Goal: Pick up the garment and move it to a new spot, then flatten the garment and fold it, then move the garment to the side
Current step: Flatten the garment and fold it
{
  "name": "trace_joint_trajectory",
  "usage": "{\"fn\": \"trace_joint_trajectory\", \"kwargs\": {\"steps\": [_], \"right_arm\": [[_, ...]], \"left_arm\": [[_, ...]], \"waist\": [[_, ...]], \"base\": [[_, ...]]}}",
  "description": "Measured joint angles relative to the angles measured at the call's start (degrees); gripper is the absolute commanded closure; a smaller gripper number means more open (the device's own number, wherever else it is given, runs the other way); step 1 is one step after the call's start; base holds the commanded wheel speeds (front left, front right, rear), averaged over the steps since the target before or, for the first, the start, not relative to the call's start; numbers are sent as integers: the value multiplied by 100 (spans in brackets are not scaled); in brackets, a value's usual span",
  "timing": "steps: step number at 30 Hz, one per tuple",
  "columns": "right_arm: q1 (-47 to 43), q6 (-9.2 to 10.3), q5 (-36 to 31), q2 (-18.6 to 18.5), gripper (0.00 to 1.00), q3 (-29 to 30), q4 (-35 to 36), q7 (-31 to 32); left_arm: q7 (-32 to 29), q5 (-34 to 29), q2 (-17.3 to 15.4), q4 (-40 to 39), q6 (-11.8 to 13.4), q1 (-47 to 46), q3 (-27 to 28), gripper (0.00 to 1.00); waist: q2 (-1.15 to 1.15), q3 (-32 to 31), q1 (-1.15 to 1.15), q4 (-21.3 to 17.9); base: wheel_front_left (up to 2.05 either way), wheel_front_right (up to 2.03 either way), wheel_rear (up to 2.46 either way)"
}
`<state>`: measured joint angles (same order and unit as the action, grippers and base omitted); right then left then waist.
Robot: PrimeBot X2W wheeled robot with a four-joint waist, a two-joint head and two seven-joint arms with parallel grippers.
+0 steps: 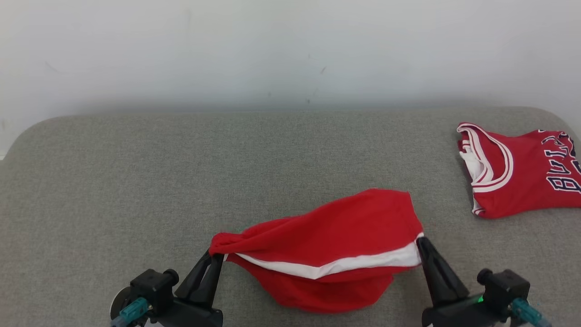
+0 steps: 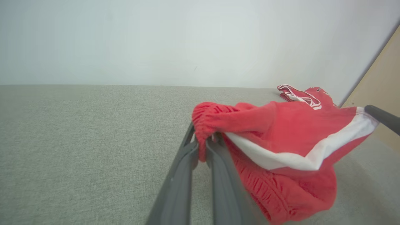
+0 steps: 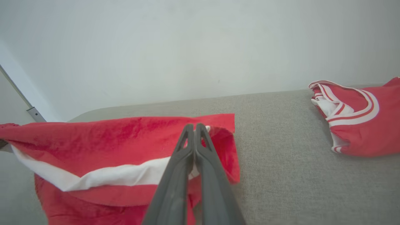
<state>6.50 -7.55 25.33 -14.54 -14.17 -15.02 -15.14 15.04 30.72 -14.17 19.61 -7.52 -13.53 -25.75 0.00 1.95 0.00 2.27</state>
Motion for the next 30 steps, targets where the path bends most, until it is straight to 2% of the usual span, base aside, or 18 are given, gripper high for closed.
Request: {"fn": "trace_joint_trajectory", "kwargs": {"steps": [5, 11, 12, 13, 14, 15, 24, 30], "right_arm": [[-571, 0, -18, -69, 100, -259, -93, 0], [-731, 0, 42, -90, 100, -297, -278, 0], [-731, 0, 46, -96, 93, -310, -290, 0], [-731, 0, 54, -104, 38, -319, -299, 0], [-730, 0, 65, -129, 0, -331, -304, 0], [-730, 0, 75, -155, 0, -343, -308, 1], [-823, 0, 132, -364, 0, -212, -304, 0], [-603, 0, 194, -427, 0, -414, -742, 1]], "left_arm": [[0, 107, -93, 73, 0, 218, -129, 100], [0, 190, 12, 479, 0, 747, -369, 100], [0, 247, 52, 523, 1, 777, -360, 100], [0, 283, 82, 557, 0, 789, -363, 95], [0, 282, 105, 571, 0, 792, -360, 40], [0, 285, 129, 573, 0, 793, -333, 0], [0, 405, 177, 670, 0, 833, -321, 0], [0, 768, 154, 993, 1, 802, -304, 0]], "waist": [[0, 11, 0, -34], [0, 66, 0, -98], [0, 70, 0, -102], [0, 71, 0, -101], [0, 65, 0, -97], [0, 60, 0, -90], [0, 45, 0, -64], [0, 95, 0, -104]], "base": [[0, 0, 0], [0, 0, 0], [0, 0, 0], [0, 0, 0], [0, 0, 0], [0, 0, 0], [0, 0, 0], [0, 0, 0]]}}
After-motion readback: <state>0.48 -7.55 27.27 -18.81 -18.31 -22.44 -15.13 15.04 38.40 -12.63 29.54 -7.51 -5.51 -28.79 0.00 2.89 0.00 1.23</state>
